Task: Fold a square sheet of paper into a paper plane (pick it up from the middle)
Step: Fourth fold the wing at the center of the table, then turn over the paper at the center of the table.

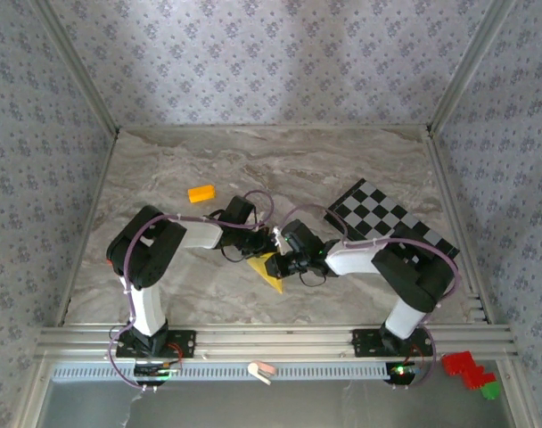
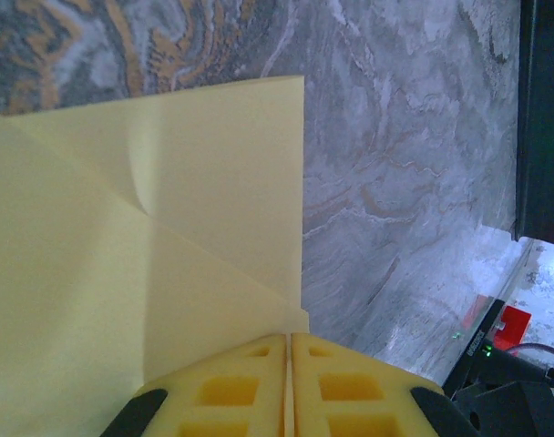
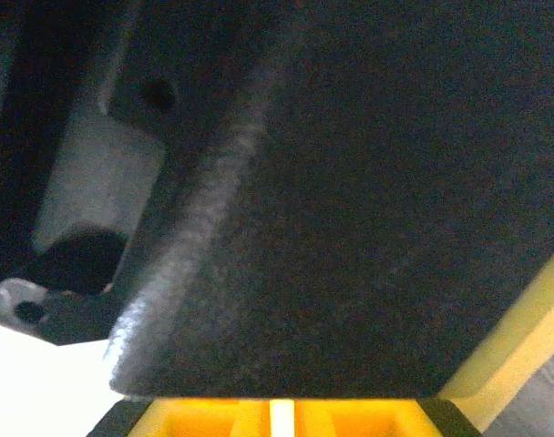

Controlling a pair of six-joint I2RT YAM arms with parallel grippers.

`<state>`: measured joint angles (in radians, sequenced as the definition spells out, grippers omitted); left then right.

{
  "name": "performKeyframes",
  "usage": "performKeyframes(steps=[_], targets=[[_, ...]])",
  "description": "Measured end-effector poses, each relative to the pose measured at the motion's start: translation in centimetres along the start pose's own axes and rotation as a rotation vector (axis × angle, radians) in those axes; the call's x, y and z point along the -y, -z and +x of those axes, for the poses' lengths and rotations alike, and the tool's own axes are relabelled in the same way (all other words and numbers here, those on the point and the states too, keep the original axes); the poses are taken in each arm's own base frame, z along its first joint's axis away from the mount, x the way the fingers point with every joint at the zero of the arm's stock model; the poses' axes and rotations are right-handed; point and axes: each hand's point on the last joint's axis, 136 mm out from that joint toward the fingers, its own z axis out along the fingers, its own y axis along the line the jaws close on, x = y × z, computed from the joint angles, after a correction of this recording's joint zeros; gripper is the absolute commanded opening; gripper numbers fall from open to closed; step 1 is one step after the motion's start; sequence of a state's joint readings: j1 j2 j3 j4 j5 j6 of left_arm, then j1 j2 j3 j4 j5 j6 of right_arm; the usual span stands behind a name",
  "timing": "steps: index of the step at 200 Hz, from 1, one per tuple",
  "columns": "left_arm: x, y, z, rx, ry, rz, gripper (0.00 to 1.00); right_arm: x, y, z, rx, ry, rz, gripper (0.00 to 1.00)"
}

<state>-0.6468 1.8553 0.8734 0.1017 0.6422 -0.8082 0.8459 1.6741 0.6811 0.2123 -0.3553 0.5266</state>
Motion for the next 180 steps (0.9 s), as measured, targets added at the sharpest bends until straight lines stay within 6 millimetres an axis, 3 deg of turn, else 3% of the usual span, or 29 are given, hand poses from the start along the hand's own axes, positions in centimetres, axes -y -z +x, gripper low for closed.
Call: performKeyframes(steps=[34, 180], targets=[[-0.2, 0.1, 0.0, -0.003, -0.003, -0.004, 0.1, -0.2, 0.1, 0.5, -0.009, 0.008, 0.013, 0.13], [-0.3, 0.0, 0.1, -0.033, -0.017, 0.039, 0.09, -1.3, 2.4, 6.6, -0.088, 0.036, 0.048, 0.1]])
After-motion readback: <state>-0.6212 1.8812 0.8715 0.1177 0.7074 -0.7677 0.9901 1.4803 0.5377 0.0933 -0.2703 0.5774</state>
